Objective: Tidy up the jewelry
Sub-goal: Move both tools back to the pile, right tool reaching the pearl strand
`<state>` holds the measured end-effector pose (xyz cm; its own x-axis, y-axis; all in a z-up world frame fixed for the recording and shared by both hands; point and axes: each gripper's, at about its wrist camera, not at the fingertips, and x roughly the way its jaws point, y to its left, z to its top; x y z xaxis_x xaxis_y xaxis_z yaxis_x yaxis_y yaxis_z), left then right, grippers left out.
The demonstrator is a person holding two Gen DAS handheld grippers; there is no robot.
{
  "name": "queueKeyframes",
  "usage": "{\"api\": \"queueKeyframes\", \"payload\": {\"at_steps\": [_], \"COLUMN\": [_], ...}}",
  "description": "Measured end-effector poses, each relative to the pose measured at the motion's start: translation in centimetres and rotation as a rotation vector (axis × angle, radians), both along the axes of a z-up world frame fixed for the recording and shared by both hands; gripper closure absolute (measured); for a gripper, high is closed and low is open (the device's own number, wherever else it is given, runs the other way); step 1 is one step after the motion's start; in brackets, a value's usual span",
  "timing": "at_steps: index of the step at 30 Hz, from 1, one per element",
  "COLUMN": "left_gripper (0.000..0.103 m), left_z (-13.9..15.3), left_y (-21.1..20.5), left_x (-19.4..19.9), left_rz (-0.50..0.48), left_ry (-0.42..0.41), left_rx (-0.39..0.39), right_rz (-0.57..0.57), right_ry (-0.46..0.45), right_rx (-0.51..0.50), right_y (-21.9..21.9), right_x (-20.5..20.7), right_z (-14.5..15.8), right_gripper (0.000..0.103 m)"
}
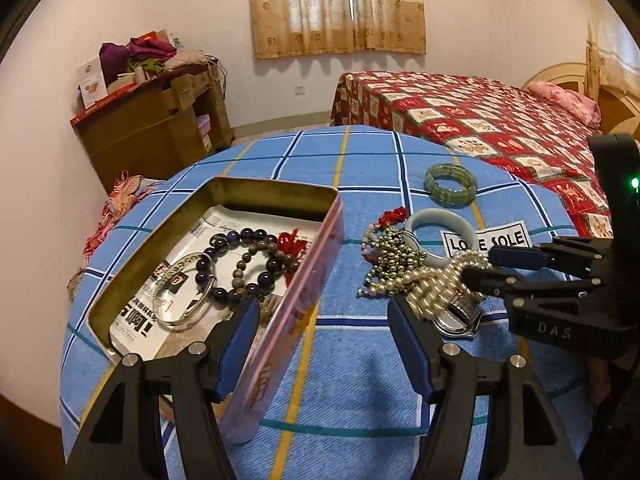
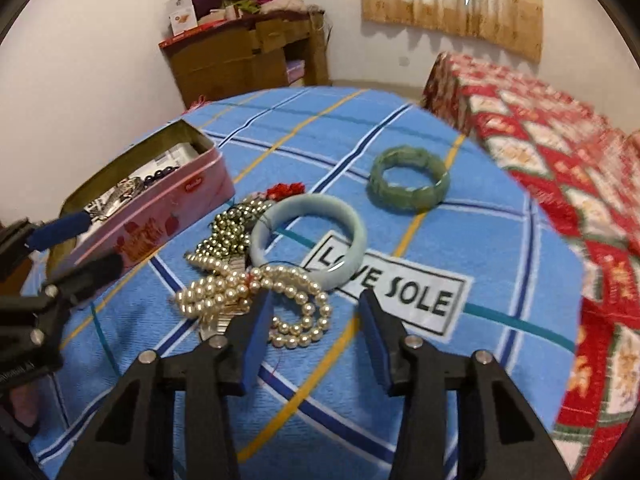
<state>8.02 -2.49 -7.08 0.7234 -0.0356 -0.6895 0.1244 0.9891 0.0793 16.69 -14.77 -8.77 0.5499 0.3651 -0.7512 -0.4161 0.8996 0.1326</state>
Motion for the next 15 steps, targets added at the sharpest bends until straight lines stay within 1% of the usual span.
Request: {"api": "queueKeyframes", "payload": {"at_steps": [1,3,4,8,11,15], "left_gripper": [0.036,0.036,0.036,0.036,0.036,0.037], "left_z": [-0.1,-0.2,-0.2,-0.3,-0.1,0.2], "left_y": [0.0,0.0,0.0,-0.2,-0.5,-1.1], "left_x": [0.1,0.2,0.3,0.3,0.3,0.6], "left_rz": [-0.003,-0.003,-0.003,-0.003,-0.013,-0.029], "left_ry": [0.001,0.005,0.006,0.005,-0.003,-0.013], "left_rx": [-0.001,-0.002,-0.003,0.002,0.009,0.02], "right_rz": [0.02,0.05,0.053,0.032,-0.03,-0.105], "right_ry": [-0.001,-0.013,-0.015,-0.083,-0.143,-0.206], "right_rx": [0.004,-0.002,-0.006,0.008,0.044,0.05], "right_y": [0.2,0.7,0.8,0.5,-0.8,-1.9], "right_x": [-0.1,-0.5,-0.7,-1.7,-2.6,-3.4], "right_z": [0.0,0.0,-0.1,0.7,1.5,2.7], "right_gripper": [0.078,0.083,0.092,0.095,0.095,0.095]}}
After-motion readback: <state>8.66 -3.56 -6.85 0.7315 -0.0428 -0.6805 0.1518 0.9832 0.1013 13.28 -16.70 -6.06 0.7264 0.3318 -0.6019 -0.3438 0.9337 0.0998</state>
